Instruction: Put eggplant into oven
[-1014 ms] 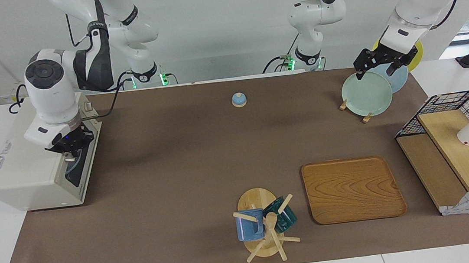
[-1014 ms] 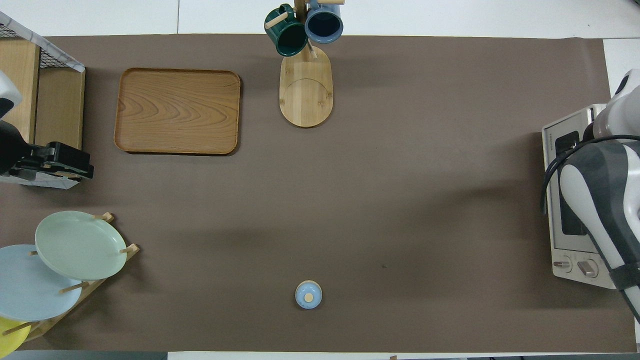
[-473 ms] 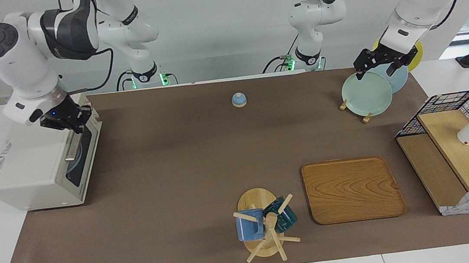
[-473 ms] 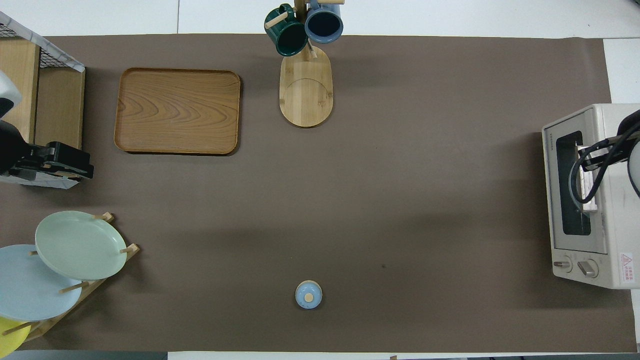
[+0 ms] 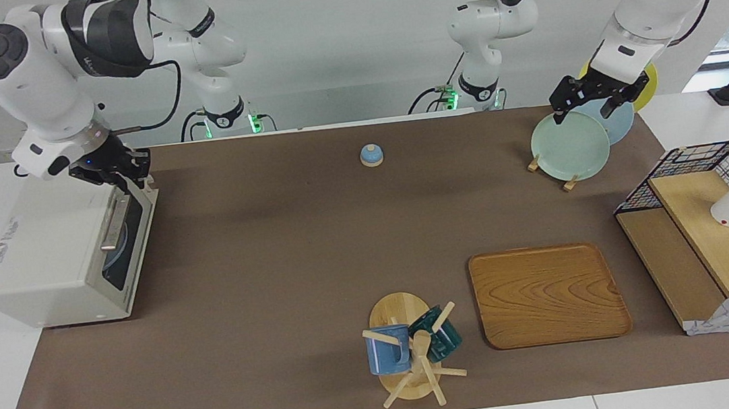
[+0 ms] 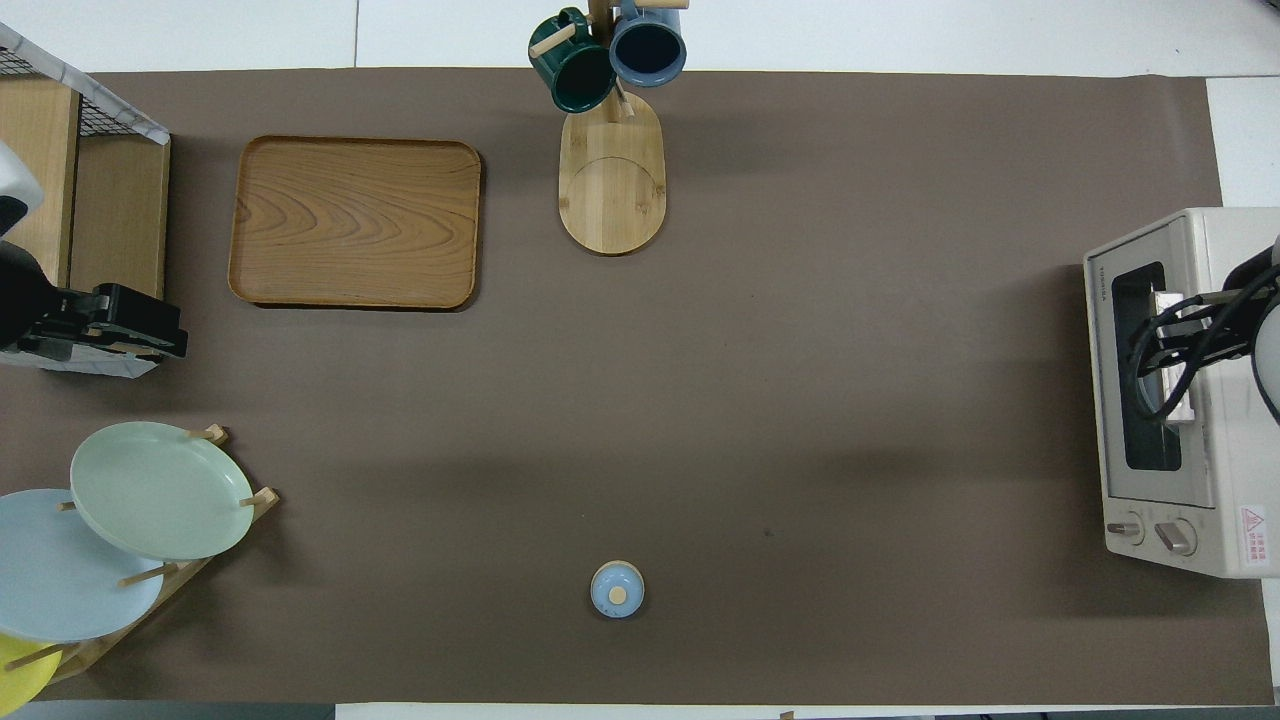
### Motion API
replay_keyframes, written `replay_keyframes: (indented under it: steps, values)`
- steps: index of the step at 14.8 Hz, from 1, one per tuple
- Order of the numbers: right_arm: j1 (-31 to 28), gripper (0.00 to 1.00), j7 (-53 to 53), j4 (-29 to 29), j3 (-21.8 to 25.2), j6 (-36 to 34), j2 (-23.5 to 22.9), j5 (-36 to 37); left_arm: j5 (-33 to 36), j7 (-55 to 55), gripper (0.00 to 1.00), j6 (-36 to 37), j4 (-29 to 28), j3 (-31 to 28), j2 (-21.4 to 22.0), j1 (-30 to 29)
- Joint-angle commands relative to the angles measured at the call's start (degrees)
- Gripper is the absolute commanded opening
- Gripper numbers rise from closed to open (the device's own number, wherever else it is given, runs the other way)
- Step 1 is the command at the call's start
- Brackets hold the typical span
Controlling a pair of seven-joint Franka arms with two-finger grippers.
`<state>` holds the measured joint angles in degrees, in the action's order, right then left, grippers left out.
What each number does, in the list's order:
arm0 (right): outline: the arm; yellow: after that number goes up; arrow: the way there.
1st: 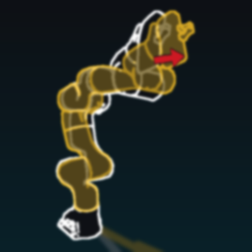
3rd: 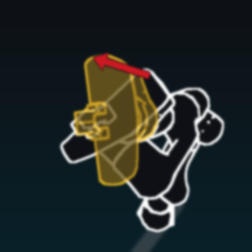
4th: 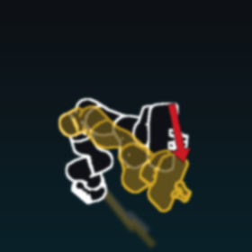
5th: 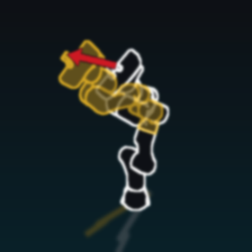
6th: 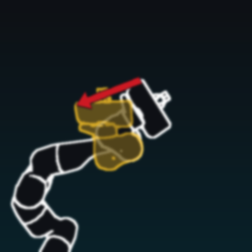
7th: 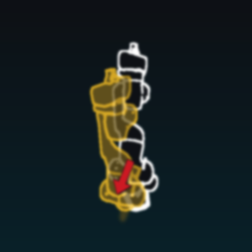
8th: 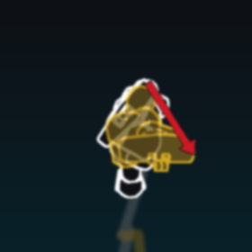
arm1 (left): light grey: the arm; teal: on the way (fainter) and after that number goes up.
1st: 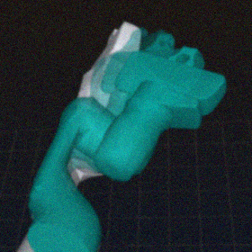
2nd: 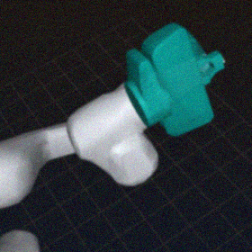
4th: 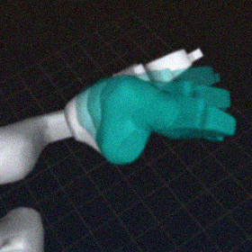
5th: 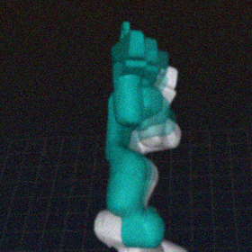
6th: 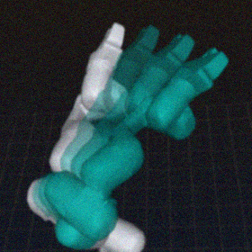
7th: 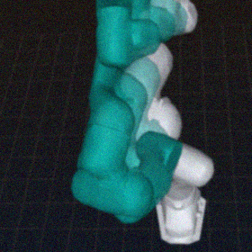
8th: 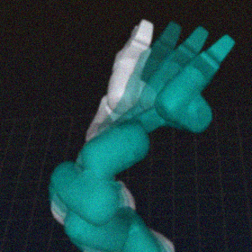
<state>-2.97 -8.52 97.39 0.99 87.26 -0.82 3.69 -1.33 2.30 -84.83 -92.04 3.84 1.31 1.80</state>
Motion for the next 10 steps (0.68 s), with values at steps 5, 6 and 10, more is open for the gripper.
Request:
replay_keyframes:
  steps: [5,6,10]
  values:
    - [2.44,1.00,3.68,0.78,0.94,0.80,3.02,-1.41,-0.69,-0.02,1.00,0.01,-0.60,0.03,0.80,-0.48]
    - [2.09,1.00,3.86,0.96,0.94,0.80,3.02,-1.41,-0.69,-0.02,1.00,0.01,-0.60,0.03,0.80,-0.48]
    - [2.26,1.00,3.86,1.05,1.11,1.24,3.28,-1.50,-0.69,-0.02,1.00,0.01,-0.60,0.03,0.80,-0.48]
